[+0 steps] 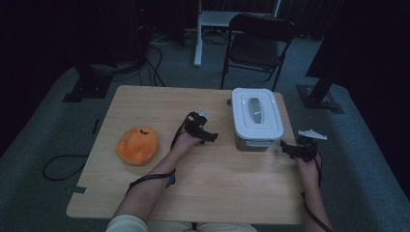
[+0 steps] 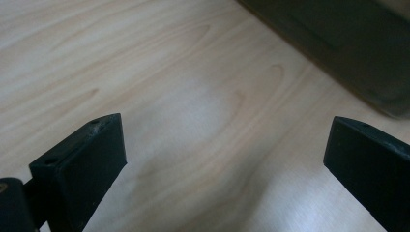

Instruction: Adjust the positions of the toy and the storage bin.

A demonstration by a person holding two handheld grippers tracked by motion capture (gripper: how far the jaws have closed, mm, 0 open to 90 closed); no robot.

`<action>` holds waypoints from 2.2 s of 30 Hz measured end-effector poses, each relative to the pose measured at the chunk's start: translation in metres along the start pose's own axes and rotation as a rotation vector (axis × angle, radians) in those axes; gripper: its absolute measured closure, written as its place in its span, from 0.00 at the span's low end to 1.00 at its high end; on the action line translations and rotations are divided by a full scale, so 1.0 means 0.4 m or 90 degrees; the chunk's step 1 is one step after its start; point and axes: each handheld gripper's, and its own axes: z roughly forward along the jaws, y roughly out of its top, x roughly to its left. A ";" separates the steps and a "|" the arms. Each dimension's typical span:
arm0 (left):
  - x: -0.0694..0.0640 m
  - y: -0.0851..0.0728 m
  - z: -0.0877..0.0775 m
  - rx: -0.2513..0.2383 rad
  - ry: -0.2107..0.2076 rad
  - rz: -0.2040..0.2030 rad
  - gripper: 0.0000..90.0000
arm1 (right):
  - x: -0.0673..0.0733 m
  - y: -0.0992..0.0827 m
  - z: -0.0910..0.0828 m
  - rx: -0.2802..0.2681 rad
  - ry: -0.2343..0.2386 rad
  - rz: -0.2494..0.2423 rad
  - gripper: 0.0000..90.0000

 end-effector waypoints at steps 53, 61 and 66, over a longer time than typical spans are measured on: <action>-0.014 0.153 0.121 -0.005 0.041 -0.002 0.02 | 0.019 0.151 0.171 0.010 0.095 0.018 0.20; -0.001 0.139 0.095 0.001 0.051 0.004 0.02 | 0.051 0.149 0.173 0.007 0.097 0.008 0.23; 0.014 0.121 0.072 0.005 0.060 0.004 0.02 | 0.081 0.153 0.177 0.007 0.106 -0.002 0.23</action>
